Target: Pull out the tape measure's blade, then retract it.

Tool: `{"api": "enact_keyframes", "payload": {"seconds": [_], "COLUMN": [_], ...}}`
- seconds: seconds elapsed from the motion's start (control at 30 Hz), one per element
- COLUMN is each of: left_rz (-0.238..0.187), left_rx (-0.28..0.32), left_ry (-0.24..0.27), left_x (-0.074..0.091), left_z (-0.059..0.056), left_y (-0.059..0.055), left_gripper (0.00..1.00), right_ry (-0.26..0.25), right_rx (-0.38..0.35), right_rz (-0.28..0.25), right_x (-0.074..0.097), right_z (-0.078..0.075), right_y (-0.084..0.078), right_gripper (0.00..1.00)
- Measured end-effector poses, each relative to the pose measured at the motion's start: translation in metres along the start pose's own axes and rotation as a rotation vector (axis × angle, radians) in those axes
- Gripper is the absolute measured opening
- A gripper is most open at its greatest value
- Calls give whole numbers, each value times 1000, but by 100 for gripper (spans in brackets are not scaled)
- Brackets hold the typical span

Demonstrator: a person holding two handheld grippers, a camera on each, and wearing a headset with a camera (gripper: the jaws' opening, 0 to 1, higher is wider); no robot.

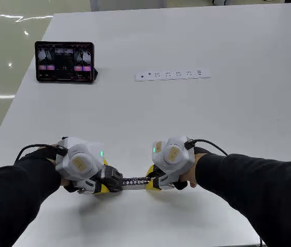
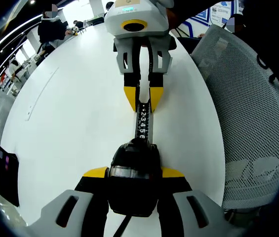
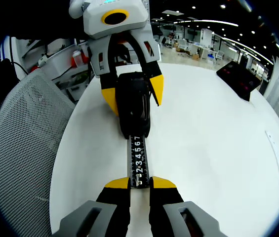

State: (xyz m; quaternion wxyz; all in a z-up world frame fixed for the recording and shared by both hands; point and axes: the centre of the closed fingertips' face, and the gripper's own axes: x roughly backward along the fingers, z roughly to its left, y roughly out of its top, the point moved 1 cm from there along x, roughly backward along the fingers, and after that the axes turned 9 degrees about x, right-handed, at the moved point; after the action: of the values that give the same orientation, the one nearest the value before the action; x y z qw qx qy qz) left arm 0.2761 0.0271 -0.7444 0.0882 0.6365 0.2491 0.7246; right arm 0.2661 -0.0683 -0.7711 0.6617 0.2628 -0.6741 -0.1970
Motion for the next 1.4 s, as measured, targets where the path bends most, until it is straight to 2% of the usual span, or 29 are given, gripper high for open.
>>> {"api": "enact_keyframes", "payload": {"seconds": [0.67,1.4], "left_rz": [2,1], "left_rx": [1,7], "left_ry": [-1,5], "left_x": [0,0], "left_z": [-1,0], "left_y": [0,-1], "left_gripper": [33,33], "right_ry": [-7,-7], "right_rx": [-13,-29], "right_rz": [11,18], "right_x": [11,22], "right_z": [1,2], "right_y": [-15,-25], "right_gripper": [10,10]}}
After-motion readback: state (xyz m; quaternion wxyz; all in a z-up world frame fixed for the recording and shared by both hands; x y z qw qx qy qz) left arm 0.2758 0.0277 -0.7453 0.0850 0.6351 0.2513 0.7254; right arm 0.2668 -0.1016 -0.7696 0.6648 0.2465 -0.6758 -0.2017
